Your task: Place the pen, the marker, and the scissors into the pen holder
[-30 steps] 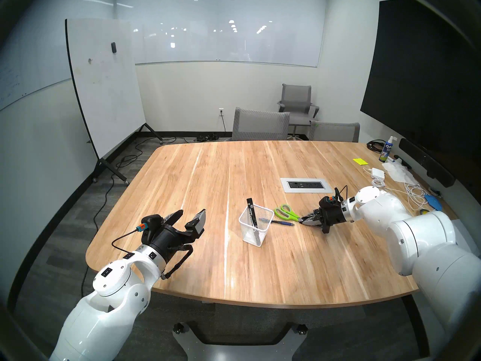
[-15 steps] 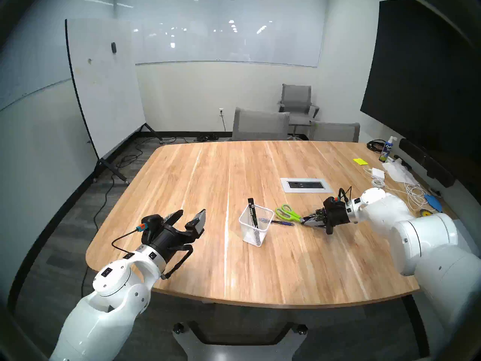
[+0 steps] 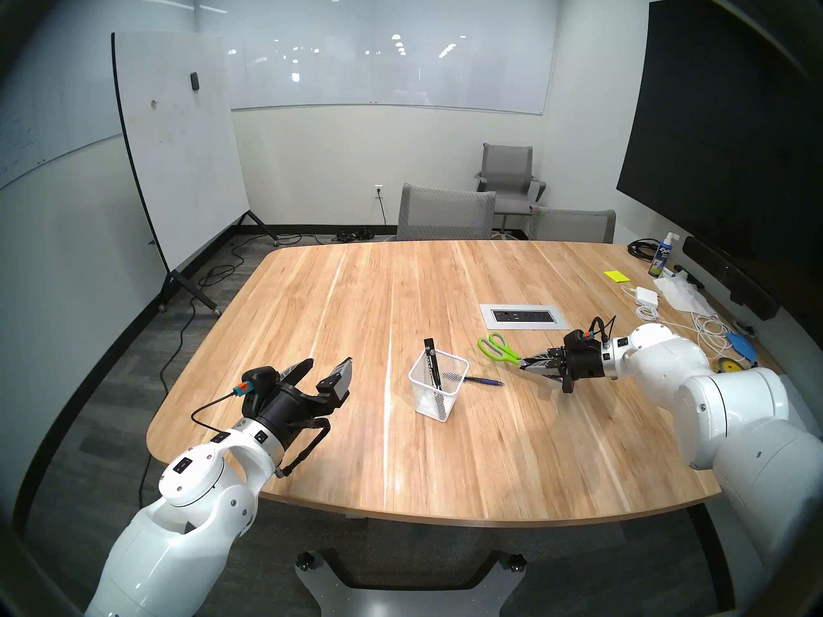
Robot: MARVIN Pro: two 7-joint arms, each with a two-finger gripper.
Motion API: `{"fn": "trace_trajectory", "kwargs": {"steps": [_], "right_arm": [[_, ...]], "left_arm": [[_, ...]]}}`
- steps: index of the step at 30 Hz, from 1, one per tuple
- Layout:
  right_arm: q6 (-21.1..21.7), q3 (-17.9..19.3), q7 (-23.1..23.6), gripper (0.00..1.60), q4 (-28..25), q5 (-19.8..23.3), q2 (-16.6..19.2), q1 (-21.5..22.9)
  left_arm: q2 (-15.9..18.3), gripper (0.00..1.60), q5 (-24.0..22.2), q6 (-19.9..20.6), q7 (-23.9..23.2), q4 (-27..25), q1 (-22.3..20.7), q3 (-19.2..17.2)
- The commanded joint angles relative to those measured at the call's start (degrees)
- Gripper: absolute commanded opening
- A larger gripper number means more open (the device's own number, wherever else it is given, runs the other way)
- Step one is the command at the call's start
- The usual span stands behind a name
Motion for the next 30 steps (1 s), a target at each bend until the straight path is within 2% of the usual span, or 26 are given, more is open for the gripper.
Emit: {"fn": "trace_trajectory", "kwargs": {"steps": [1,5,6,9,10,11,12,30], "right_arm": [[-3.37,1.3,5.44,0.0,0.48,2.71,0.39,1.11],[-4.83,1.74,4.56,0.0,0.76,3.27,0.32,0.69],[-5.72,1.56,2.31,0.0,0.82,3.34,0.2,0.14],[-6.38,1.74,1.95,0.0,0.82,3.56,0.18,-0.18],[-6.7,1.86,2.15,0.0,0.82,3.67,0.18,-0.28],[-7.09,2.5,4.33,0.0,0.82,4.22,0.28,-0.28],[-7.61,1.78,1.07,0.0,0.82,3.71,0.19,-0.46],[-13.01,2.0,-4.85,0.0,0.82,4.14,-0.35,-0.57]], "left_arm": [[0.07,1.6,-0.06,0.03,-0.04,-1.23,0.08,-0.13],[0.05,1.6,-0.05,0.0,-0.08,-1.18,0.04,-0.12],[0.04,1.6,-0.04,-0.01,-0.11,-1.16,0.03,-0.11],[0.03,1.6,-0.03,-0.02,-0.13,-1.13,0.01,-0.11],[0.02,1.6,-0.02,-0.02,-0.14,-1.12,0.01,-0.11],[0.01,1.6,-0.02,-0.03,-0.16,-1.09,-0.01,-0.1],[0.01,1.6,-0.01,-0.04,-0.17,-1.07,-0.02,-0.1],[-0.12,1.6,0.08,-0.1,-0.4,-0.8,-0.16,-0.08]]}}
